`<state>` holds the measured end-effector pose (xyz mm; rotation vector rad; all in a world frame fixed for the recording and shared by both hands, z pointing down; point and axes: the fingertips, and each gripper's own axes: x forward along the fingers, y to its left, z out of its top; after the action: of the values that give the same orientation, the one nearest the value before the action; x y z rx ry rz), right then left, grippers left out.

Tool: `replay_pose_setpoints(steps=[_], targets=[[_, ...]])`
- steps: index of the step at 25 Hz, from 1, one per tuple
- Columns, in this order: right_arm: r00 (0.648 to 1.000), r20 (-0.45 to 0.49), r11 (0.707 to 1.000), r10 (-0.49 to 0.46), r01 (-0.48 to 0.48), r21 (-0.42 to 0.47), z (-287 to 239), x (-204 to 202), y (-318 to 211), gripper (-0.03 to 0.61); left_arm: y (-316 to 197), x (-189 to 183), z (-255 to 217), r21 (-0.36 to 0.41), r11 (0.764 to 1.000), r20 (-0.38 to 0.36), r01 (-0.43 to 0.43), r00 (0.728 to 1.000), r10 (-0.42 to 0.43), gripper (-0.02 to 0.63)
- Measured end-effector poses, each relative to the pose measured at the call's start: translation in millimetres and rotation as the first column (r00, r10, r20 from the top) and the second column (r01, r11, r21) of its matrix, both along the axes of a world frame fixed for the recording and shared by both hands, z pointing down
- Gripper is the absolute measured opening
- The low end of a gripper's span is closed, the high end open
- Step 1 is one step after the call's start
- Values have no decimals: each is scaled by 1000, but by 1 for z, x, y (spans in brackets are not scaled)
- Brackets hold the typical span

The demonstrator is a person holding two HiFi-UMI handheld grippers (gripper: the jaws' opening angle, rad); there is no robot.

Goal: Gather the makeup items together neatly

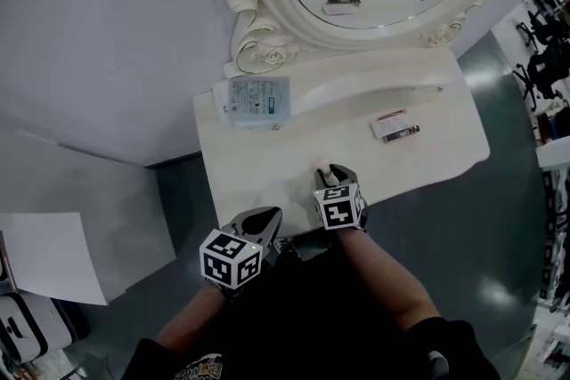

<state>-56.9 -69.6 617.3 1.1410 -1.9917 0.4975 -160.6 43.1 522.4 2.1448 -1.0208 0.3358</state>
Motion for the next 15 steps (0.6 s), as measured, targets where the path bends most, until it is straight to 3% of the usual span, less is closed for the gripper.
replay_pose_setpoints(steps=[9,15], targets=[[993,120,998,2,-9,58,-31,10,4,186,3,12,-3,6,1000,-8,-8,1000,8,9],[991,133,992,-32,16,122,-59,90,-5,186,-5,52,-11,22,999,-23,-36,999,37,9]])
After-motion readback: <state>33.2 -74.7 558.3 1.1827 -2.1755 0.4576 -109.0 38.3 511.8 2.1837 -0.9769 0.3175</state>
